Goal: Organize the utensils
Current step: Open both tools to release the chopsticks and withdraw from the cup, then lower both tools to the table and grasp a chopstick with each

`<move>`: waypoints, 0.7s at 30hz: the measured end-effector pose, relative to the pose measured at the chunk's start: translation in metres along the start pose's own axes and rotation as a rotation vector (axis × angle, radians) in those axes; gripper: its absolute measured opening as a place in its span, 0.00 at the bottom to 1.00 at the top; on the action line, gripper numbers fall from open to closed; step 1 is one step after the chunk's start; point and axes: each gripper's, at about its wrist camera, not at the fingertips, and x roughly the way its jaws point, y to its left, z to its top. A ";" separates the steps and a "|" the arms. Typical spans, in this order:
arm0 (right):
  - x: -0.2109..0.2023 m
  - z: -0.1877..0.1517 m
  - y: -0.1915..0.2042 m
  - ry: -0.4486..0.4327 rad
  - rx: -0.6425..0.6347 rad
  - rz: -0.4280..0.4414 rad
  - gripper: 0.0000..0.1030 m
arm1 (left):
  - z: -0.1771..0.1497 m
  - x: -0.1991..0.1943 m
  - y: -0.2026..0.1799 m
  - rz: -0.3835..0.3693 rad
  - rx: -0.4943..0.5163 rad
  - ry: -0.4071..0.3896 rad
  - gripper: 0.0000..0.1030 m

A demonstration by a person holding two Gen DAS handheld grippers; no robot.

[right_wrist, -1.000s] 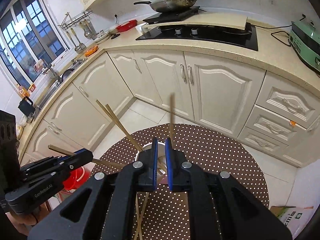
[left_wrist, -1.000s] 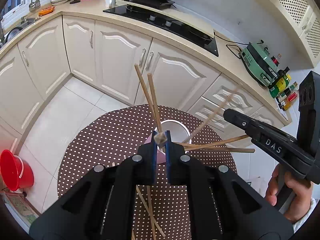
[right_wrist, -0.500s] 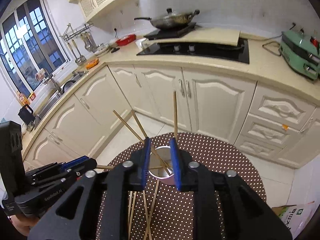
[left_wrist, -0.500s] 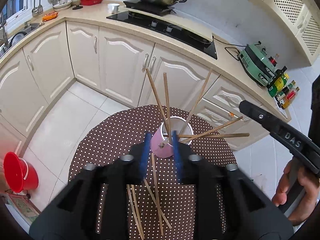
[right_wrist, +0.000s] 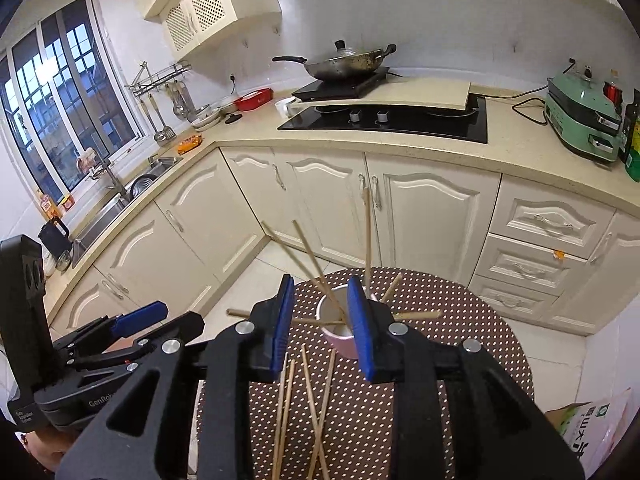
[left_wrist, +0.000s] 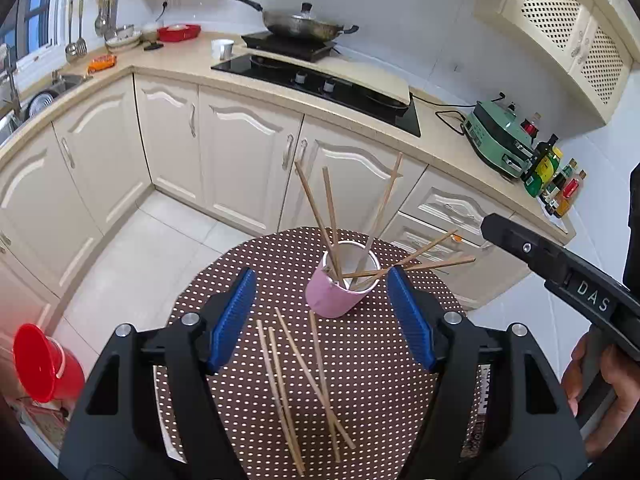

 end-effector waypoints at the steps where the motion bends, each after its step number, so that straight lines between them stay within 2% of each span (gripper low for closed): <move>1: -0.001 -0.003 0.003 0.001 -0.002 0.002 0.25 | -0.001 -0.003 0.000 0.002 0.004 -0.004 0.67; 5: 0.000 -0.013 0.013 0.015 -0.002 0.010 0.25 | -0.008 -0.014 0.009 0.017 0.015 -0.011 0.69; 11: 0.010 -0.032 0.024 0.056 -0.005 0.018 0.25 | -0.025 -0.017 0.035 0.047 -0.009 0.021 0.69; 16: 0.025 -0.052 0.028 0.113 -0.015 0.017 0.25 | -0.043 -0.003 0.060 0.066 -0.056 0.087 0.69; 21: 0.049 -0.076 0.023 0.197 -0.014 0.011 0.25 | -0.063 0.023 0.069 0.085 -0.087 0.167 0.69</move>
